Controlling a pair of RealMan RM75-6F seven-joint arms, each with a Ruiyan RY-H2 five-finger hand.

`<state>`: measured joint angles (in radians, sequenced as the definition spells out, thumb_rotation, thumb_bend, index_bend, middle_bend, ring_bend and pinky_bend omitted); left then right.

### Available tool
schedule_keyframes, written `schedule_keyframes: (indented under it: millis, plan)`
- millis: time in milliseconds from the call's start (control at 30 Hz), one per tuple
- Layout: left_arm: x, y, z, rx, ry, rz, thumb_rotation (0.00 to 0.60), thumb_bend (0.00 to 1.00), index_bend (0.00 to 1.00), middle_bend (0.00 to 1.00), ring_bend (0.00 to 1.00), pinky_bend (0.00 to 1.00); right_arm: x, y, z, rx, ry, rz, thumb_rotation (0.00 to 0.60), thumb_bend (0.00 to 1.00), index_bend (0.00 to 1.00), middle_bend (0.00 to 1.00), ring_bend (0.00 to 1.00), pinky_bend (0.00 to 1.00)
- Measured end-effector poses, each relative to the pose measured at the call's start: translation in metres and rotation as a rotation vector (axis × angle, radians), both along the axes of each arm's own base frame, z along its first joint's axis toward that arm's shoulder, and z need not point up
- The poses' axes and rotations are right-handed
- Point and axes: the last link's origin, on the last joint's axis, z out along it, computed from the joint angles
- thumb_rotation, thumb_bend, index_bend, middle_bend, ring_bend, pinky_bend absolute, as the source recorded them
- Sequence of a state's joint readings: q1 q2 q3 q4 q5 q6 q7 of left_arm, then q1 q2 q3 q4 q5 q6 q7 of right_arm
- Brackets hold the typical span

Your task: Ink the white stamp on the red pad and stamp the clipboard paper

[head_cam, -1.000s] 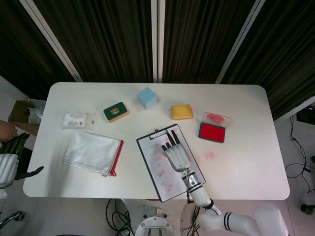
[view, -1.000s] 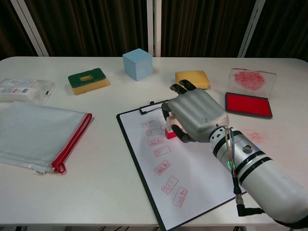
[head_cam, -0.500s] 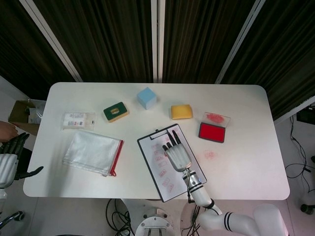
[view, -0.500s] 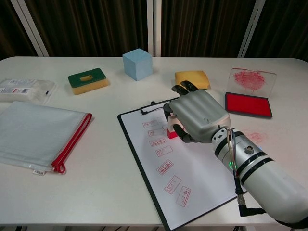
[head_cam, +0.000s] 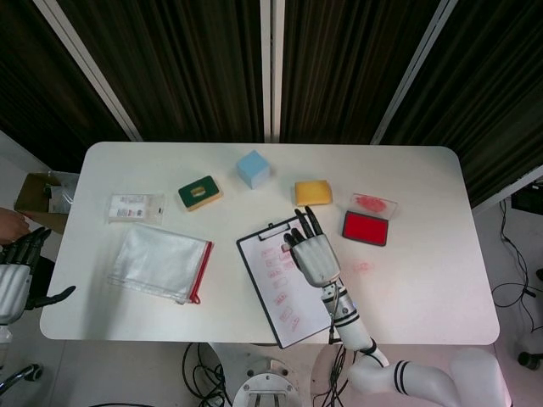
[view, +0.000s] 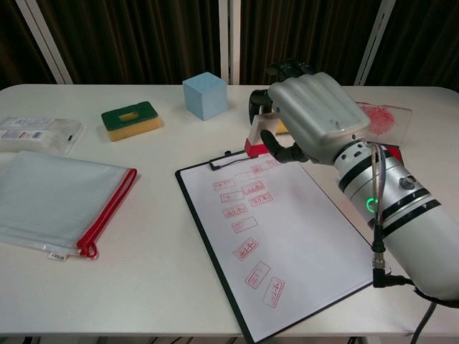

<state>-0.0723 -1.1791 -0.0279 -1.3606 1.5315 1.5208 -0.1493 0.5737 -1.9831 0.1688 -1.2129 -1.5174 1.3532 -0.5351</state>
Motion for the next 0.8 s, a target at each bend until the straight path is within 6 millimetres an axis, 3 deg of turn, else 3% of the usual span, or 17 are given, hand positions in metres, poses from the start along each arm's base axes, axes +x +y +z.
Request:
schedule_keyframes:
  millis: [200, 333, 633, 800]
  plan:
    - [0.003, 0.001, -0.003, -0.009, 0.006, -0.001, 0.427, 0.06, 0.04, 0.06, 0.1, 0.18, -0.031, -0.006, 0.043, -0.022, 0.018, -0.032, 0.6, 0.45, 0.63, 0.52, 0.09, 0.0]
    - [0.006, 0.002, -0.007, -0.02, 0.008, -0.004, 0.427, 0.06, 0.04, 0.06, 0.1, 0.18, -0.071, -0.003, 0.066, -0.008, 0.057, -0.077, 0.6, 0.44, 0.63, 0.52, 0.09, 0.0]
    - [0.013, 0.006, -0.013, -0.036, 0.02, -0.012, 0.428, 0.06, 0.04, 0.06, 0.1, 0.18, -0.146, 0.01, 0.07, 0.056, 0.084, -0.205, 0.6, 0.44, 0.61, 0.51, 0.09, 0.0]
    - [0.014, 0.007, -0.014, -0.035, 0.022, -0.014, 0.426, 0.06, 0.04, 0.06, 0.1, 0.18, -0.167, 0.018, 0.064, 0.074, 0.11, -0.234, 0.6, 0.44, 0.6, 0.5, 0.09, 0.0]
